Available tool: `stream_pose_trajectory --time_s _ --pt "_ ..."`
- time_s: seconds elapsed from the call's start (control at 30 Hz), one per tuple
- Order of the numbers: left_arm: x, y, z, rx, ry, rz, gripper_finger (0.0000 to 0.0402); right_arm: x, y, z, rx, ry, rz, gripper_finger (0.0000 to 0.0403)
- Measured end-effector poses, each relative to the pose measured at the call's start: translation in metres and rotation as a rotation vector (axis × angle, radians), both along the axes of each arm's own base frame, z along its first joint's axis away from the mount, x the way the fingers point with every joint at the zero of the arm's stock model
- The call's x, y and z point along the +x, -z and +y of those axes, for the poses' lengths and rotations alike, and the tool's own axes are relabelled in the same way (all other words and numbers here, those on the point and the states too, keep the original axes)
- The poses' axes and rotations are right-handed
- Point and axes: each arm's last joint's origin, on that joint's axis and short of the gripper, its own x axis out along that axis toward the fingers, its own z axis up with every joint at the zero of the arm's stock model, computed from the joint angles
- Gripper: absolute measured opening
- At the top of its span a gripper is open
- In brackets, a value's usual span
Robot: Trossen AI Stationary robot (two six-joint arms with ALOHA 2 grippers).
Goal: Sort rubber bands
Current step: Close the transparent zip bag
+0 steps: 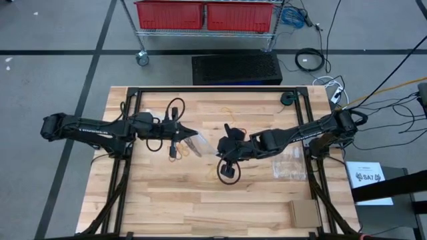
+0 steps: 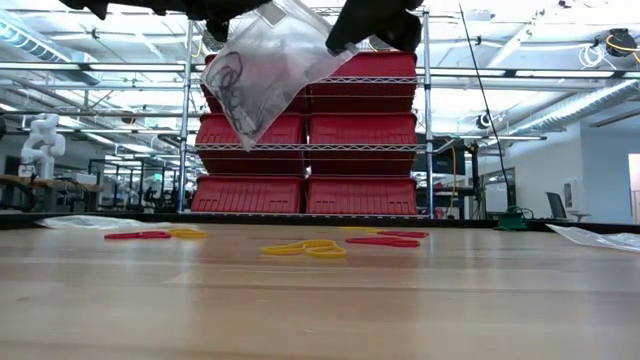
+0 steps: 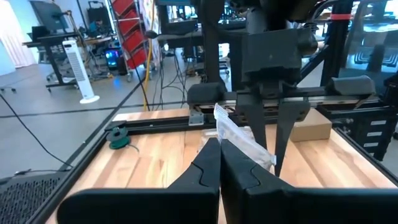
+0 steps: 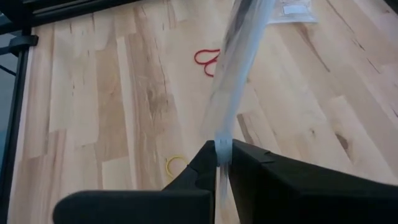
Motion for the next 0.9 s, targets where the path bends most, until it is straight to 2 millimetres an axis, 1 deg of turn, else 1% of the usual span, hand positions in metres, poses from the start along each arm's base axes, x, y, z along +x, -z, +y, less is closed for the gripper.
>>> stream_pose_trajectory --time_s 0.9 --pt "0.0000 0.0003 0.0002 0.001 -0.004 0.009 0.0000 -0.0048 0.0037 0.0030 0.005 0.015 0.051 0.0009"
